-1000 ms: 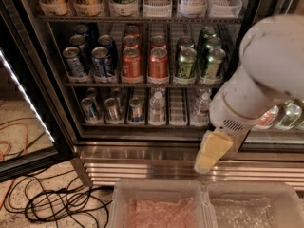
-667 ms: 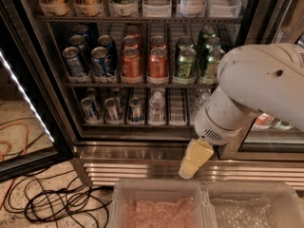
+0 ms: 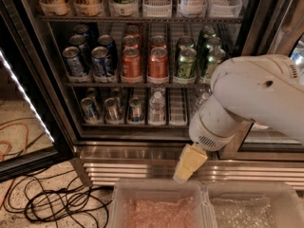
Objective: Pick redbull can from bottom shelf of fridge
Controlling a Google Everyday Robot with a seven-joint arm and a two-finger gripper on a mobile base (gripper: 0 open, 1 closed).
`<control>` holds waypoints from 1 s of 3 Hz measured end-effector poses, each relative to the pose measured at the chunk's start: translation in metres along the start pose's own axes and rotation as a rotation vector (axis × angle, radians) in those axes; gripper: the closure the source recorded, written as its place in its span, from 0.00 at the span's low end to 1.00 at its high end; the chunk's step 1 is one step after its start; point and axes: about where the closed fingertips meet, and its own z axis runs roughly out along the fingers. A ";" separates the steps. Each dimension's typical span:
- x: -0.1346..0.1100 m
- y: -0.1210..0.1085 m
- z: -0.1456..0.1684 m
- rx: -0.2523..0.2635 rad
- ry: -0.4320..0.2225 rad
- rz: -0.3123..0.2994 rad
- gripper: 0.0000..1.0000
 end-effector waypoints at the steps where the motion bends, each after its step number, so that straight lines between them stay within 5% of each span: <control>1: -0.020 0.020 0.059 -0.039 -0.005 -0.007 0.00; 2: -0.043 0.030 0.112 -0.068 -0.011 0.012 0.00; 3: -0.043 0.030 0.112 -0.068 -0.011 0.012 0.00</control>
Offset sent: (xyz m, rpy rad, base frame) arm 0.0289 0.1209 -0.1535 0.0591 0.0966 0.0206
